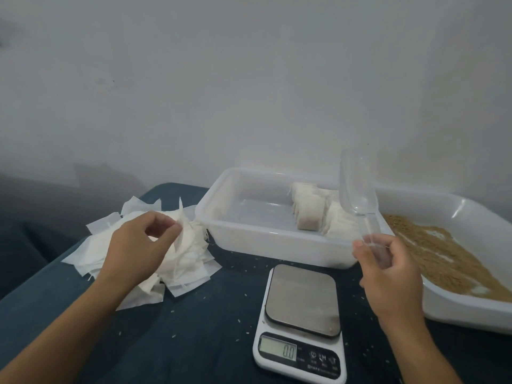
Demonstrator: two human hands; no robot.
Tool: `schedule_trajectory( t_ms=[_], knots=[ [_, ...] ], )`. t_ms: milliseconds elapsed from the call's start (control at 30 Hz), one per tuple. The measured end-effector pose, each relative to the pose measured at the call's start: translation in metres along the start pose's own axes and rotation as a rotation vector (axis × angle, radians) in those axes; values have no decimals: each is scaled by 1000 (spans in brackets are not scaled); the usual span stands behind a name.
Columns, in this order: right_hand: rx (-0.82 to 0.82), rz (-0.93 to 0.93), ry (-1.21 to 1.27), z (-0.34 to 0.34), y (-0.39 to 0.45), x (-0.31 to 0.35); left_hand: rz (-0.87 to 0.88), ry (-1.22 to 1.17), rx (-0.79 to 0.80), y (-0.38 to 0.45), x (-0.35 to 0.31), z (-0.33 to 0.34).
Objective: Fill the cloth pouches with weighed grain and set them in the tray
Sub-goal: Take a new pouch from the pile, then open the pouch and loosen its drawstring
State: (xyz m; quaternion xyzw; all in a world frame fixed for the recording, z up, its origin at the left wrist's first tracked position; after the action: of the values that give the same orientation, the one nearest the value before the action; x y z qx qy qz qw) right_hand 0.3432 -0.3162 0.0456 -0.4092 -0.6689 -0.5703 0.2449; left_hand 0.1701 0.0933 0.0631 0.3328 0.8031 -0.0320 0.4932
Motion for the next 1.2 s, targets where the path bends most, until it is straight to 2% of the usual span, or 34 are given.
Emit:
schedule_trajectory(
  t_ms=[133, 267, 400, 533, 667, 833, 1033, 1200],
  knots=[
    [-10, 13, 77, 3, -2, 0, -3, -180, 27, -12, -26, -3],
    [111, 8, 157, 20, -12, 9, 57, -378, 207, -43, -71, 18],
    [292, -2, 255, 44, -27, 22, 154, -456, 390, -75, -104, 74],
    [337, -13, 276, 53, -35, 31, 97, -516, 529, -94, -110, 136],
    [374, -46, 219, 57, -36, 34, 106, -601, 548, -112, -103, 162],
    [430, -61, 198, 59, -37, 33, 83, -634, 544, -119, -91, 162],
    [332, -1, 164, 55, -34, 23, 100, -648, 573, -126, -93, 158],
    [319, 4, 179, 53, -33, 22, 112, -646, 556, -127, -94, 155]
  ],
)
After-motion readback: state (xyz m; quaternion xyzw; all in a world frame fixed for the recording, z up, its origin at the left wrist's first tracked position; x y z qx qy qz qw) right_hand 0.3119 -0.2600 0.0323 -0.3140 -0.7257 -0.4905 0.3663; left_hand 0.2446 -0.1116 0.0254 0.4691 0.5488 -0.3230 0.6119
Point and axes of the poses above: each hand's wrist, its own y-axis towards the middle knuckle, its own z-axis out of the palm, x = y × z, the point moved 8 cm from there along y, towards the middle knuckle, and after that the axes turned 12 degrees about -z, right-handed, at the moved point
